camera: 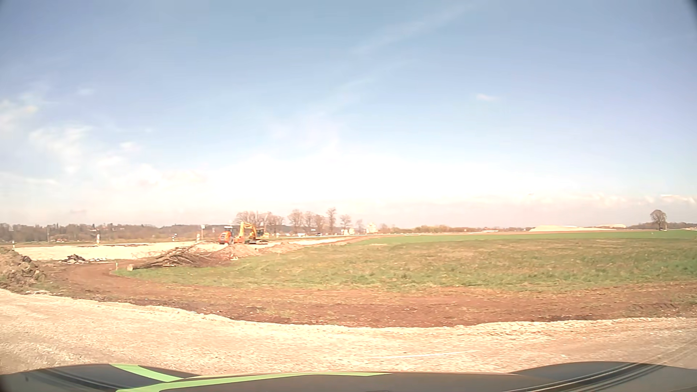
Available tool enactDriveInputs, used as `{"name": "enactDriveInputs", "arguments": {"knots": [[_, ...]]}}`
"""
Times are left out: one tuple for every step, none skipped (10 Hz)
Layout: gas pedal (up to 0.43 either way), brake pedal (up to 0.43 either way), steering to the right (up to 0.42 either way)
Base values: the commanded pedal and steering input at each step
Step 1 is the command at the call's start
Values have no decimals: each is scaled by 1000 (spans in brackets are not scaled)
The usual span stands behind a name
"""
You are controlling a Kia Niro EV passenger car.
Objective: Follow the waypoints while adhering to traffic rules and regulations
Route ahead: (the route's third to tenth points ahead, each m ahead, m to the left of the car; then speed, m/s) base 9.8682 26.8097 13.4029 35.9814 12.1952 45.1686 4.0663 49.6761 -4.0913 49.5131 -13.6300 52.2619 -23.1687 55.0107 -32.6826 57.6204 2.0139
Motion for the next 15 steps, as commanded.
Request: {"name": "enactDriveInputs", "arguments": {"knots": [[0,0,-970],[0,0,-970],[0,0,-970],[0,6,-970],[0,6,-970],[0,0,-970],[0,0,-970],[0,0,-970],[0,0,-970],[0,0,-970],[0,0,-970],[0,0,-970],[0,0,-970],[0,0,-970],[0,0,-970]]}}
